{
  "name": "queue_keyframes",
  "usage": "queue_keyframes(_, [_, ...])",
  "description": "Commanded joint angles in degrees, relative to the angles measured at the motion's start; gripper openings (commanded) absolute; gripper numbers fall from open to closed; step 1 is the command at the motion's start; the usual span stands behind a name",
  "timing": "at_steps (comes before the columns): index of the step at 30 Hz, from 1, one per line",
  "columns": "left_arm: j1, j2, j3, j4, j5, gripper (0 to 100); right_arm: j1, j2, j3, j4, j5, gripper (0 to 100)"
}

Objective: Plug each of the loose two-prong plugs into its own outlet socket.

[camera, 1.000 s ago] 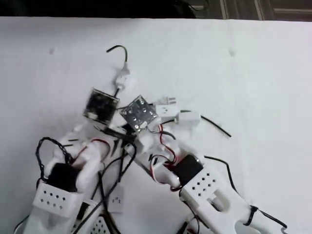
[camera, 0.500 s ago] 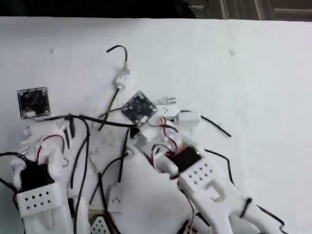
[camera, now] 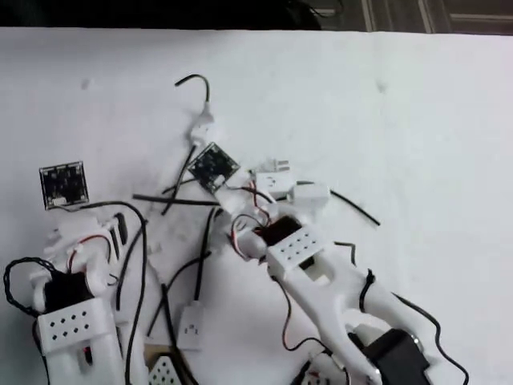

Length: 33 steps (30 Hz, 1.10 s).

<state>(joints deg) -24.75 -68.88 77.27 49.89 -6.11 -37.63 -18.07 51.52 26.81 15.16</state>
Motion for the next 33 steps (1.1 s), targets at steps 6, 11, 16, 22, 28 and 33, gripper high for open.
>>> queue_keyframes(6, [-0.2,-0.8,0.2,-1.2,-0.6,21,0.5,4.1,-2.5,-6.4,0.1,1.7])
queue_keyframes(11, [-0.2,-0.8,0.3,-1.2,-0.6,21,0.4,5.7,-2.6,-7.9,-0.2,1.7])
queue_keyframes(16, [-0.2,-0.8,0.3,-1.2,-0.6,21,0.2,5.7,-2.7,-7.8,-0.3,1.7])
queue_keyframes(22, [-0.2,-0.8,0.3,-1.2,-0.6,21,0.5,3.6,-3.5,-7.4,-0.4,1.7])
queue_keyframes(28, [0.1,-0.8,-0.6,-1.2,-0.4,21,0.0,-2.8,-3.3,-3.2,-3.8,1.7])
queue_keyframes(33, [3.9,-0.8,-3.7,-1.2,-0.1,21,0.0,-6.8,-3.3,0.0,-4.0,1.7])
